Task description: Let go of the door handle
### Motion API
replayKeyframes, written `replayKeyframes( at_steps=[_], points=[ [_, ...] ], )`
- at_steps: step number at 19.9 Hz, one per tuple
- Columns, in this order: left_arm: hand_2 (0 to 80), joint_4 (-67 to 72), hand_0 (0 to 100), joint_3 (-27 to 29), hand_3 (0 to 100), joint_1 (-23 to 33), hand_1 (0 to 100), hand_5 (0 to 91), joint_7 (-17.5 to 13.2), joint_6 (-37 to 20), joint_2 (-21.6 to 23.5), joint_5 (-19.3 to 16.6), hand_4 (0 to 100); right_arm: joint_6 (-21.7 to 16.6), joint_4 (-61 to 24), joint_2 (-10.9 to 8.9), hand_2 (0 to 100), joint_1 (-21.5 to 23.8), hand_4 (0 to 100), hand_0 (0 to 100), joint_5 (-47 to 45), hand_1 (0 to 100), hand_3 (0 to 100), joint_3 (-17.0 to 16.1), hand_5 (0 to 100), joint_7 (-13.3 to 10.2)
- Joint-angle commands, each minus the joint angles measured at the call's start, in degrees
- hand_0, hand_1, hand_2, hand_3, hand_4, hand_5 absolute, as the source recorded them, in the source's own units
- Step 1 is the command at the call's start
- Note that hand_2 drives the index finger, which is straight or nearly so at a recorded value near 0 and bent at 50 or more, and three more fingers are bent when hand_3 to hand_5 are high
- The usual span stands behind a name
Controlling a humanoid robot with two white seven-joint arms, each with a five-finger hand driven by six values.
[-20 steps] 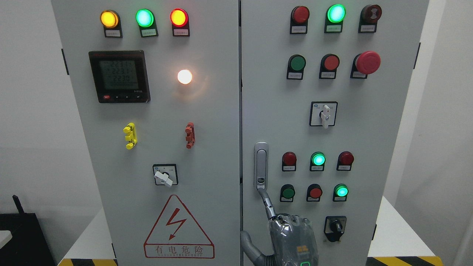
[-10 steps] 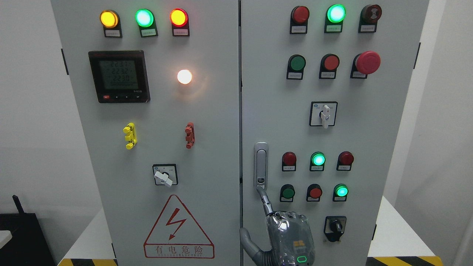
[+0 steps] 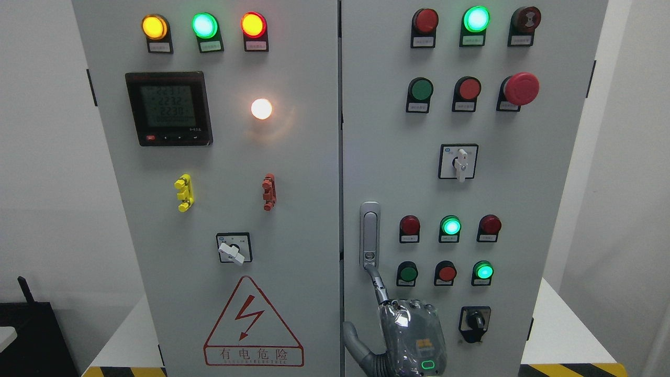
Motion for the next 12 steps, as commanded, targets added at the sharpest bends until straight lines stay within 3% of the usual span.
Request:
replayKeyframes(
  at_steps=[1,12],
  points=[
    [0.0,1.14,12,-0.79,0,0.01,39,0.0,-0.04,0.04,0.07,0.0,0,0.05,0.87,0.04,0,-0.22,100,35,-0.03,34,100,-0.67,100,0.05],
    [0.0,1.14,12,-0.79,0,0.01,39,0.0,-0.04,0.04,0.07,0.0,0,-0.04,1.13,0.04,0,-0.05,100,35,-0.03,34,100,-0.49,100,0.14]
  ],
)
